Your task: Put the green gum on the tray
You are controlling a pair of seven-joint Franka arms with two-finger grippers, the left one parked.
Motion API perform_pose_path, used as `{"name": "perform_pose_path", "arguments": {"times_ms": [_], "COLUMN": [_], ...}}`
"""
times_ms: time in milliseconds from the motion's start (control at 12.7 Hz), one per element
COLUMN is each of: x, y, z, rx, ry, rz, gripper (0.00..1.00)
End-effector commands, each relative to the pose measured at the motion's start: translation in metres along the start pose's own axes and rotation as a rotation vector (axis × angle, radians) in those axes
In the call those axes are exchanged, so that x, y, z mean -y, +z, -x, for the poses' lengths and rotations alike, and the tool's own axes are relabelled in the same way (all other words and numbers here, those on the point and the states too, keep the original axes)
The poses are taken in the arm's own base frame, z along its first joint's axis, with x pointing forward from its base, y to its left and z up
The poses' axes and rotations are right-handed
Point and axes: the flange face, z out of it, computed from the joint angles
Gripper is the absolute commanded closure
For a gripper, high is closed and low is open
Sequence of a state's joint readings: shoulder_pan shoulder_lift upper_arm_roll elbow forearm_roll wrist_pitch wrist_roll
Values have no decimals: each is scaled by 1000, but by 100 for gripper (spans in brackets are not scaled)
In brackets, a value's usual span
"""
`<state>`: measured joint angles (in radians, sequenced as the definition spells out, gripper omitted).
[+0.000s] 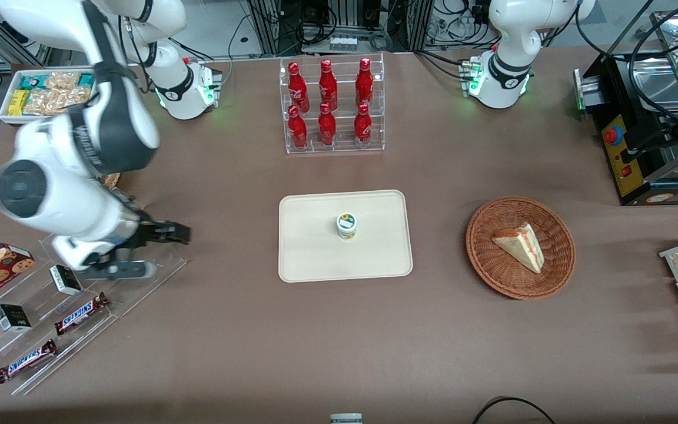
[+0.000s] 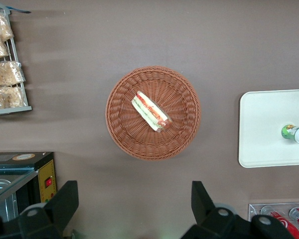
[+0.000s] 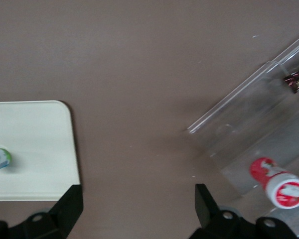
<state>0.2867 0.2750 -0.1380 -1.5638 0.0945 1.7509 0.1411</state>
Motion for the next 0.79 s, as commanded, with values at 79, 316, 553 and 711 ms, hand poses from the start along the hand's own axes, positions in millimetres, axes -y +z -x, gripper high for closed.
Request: {"name": "perform_pose_path", "arguments": {"times_ms": [79, 316, 553, 711], "x": [-69, -109, -119, -120], "y": [-32, -53, -79, -89], "z": [26, 45, 68, 82], "rx": [-18, 14, 26, 57], "ry": [-6, 21, 0, 5], "rz": [-48, -52, -5, 6], "gripper": [0, 0, 0, 0]}}
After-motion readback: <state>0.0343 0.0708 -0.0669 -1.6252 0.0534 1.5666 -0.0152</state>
